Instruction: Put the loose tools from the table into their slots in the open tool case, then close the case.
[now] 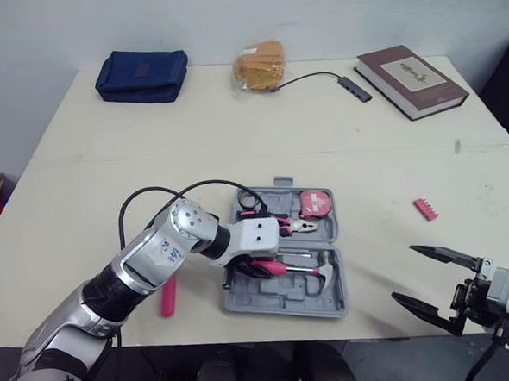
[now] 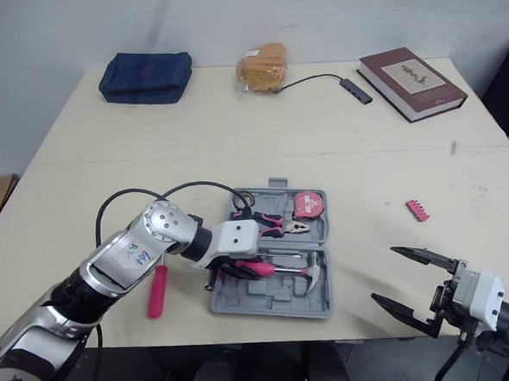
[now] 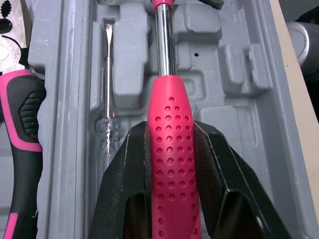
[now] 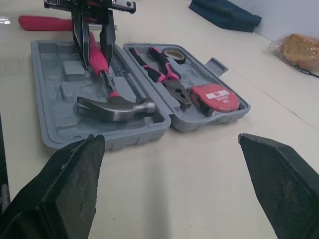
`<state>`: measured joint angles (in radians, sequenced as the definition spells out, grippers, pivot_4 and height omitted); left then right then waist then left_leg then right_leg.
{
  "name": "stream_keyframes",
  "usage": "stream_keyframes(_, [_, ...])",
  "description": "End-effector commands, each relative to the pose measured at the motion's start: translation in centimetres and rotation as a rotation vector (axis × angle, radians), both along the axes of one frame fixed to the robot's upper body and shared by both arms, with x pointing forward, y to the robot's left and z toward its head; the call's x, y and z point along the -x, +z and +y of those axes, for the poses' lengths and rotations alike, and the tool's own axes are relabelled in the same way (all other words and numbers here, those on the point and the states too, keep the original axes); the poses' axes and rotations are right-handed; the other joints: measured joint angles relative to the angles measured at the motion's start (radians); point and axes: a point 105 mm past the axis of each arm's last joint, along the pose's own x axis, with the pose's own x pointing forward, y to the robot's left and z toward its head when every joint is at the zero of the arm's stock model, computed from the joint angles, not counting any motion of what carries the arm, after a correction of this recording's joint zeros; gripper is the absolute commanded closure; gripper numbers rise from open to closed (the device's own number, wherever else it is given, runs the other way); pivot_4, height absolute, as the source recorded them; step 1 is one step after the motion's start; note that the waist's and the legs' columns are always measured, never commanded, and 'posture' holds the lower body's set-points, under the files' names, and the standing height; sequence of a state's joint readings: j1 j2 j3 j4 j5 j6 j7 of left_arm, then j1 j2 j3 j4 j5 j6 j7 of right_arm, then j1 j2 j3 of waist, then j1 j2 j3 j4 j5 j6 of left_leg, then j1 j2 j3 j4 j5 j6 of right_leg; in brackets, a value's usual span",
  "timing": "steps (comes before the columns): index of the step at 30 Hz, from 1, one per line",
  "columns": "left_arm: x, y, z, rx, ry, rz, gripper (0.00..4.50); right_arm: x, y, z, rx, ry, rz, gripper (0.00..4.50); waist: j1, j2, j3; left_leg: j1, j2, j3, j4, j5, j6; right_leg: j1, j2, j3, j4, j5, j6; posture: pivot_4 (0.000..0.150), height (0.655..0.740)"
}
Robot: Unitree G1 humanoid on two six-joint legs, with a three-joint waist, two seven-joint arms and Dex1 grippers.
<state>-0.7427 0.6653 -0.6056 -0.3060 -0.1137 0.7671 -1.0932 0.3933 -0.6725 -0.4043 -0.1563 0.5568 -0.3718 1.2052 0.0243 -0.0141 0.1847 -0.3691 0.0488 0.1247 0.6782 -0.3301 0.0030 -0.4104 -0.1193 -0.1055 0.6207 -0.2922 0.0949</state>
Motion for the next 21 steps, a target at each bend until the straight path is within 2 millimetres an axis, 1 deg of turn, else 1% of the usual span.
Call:
stream_keyframes(1, [0.1,-0.3,-0.2,-0.007,0.012,-0.001,3.97,0.3,0.9,0.0,0.008,-0.024,-0.060,0.00,0.000,0.000,0.000,0.000,0.000,0.000,0.000,0.000,0.000,0.000,0.000,0.000,0.000,0.000,0.000,0.150,0.7400])
stream_keyframes(6, [-0.4,-0.3,-0.5,-0.015,0.013,-0.029,3.97,0.4,0.7,0.6,0.000,-0.022,-0.057,0.00,-0.001,0.000,0.000,0.000,0.000,-0.001,0.001,0.000,0.000,0.000,0.000,0.000,0.001,0.000,0.000,0.150,0.7400])
stream_keyframes(7, [-0.8,-0.4,-0.4,-0.022,0.030,-0.048,3.97,0.2,0.8,0.6,-0.001,-0.026,-0.063,0.00,0.000,0.000,0.000,0.000,0.000,-0.001,0.001,0.000,0.000,0.000,0.000,0.000,0.001,0.000,0.000,0.150,0.7400])
stream_keyframes(10, [-0.6,-0.5,-0.4,-0.017,0.017,-0.035,3.97,0.1,0.8,0.6,-0.006,-0.037,-0.074,0.00,0.000,0.000,0.000,0.000,0.000,-0.001,0.001,0.000,0.000,0.000,0.000,0.000,0.001,0.000,0.000,0.150,0.7400])
stream_keyframes(11, [-0.4,-0.4,-0.6,-0.004,0.011,-0.025,2.95,0.1,0.8,0.7,-0.006,-0.037,-0.073,0.00,0.000,0.000,0.000,0.000,0.000,-0.001,0.002,0.000,0.000,0.000,0.000,0.000,0.001,0.000,0.000,0.150,0.7400])
stream_keyframes(13, [0.0,0.1,-1.0,0.034,-0.010,-0.014,2.30,0.1,0.7,0.8,-0.006,-0.037,-0.070,0.00,0.000,0.000,0.000,0.000,0.000,-0.001,0.002,0.000,0.000,0.000,0.000,0.000,0.002,0.000,0.000,0.150,0.7400])
stream_keyframes(14, [0.1,0.3,-1.2,0.048,-0.012,-0.013,1.76,0.1,0.6,0.8,-0.006,-0.037,-0.070,0.00,0.000,0.000,0.000,0.000,0.000,-0.001,0.002,0.000,0.000,0.000,0.000,0.000,0.001,0.000,0.000,0.150,0.7400])
stream_keyframes(15, [0.3,0.7,-1.2,0.066,-0.032,-0.014,1.45,0.1,0.6,0.8,-0.006,-0.038,-0.070,0.00,0.000,0.000,0.000,0.000,0.000,-0.001,0.002,0.000,0.000,0.000,0.000,0.000,0.002,0.000,0.000,0.150,0.7400])
stream_keyframes(16, [0.4,1.0,-1.1,0.081,-0.043,-0.010,0.98,0.1,0.6,0.8,-0.007,-0.039,-0.070,0.00,0.000,0.000,0.000,-0.001,0.000,-0.001,0.002,0.000,0.000,0.000,0.000,-0.001,0.002,0.000,0.000,0.150,0.7400])
stream_keyframes(18, [1.0,2.0,-1.0,0.139,-0.102,0.005,0.98,0.1,0.7,0.8,-0.007,-0.041,-0.071,0.00,0.000,0.000,0.000,-0.001,0.000,-0.001,0.002,0.000,0.000,0.000,0.000,0.000,0.002,0.000,0.000,0.150,0.7400])
stream_keyframes(21, [2.0,4.0,-1.2,0.314,-0.213,0.011,0.98,0.1,0.6,0.8,-0.007,-0.043,-0.070,0.00,-0.001,0.000,0.000,-0.001,0.001,-0.001,0.003,0.000,0.000,0.000,0.000,-0.001,0.002,0.000,0.000,0.150,0.7400])
